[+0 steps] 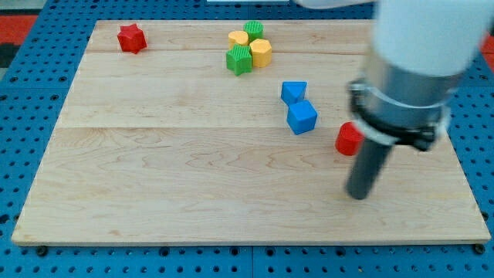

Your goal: Place the red circle to the bottom right of the blue cube

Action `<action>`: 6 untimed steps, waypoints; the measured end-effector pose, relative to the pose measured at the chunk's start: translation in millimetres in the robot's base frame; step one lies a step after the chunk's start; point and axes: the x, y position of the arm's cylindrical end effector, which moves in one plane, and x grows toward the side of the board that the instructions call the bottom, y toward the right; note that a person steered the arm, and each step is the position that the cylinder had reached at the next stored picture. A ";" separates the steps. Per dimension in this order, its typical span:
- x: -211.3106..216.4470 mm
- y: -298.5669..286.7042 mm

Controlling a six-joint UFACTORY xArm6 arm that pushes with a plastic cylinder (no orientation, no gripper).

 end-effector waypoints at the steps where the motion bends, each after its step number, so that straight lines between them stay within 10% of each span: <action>1: -19.6 49.0; 3: -76.2 37.9; 5: -49.3 -126.1; 6: -13.2 -90.0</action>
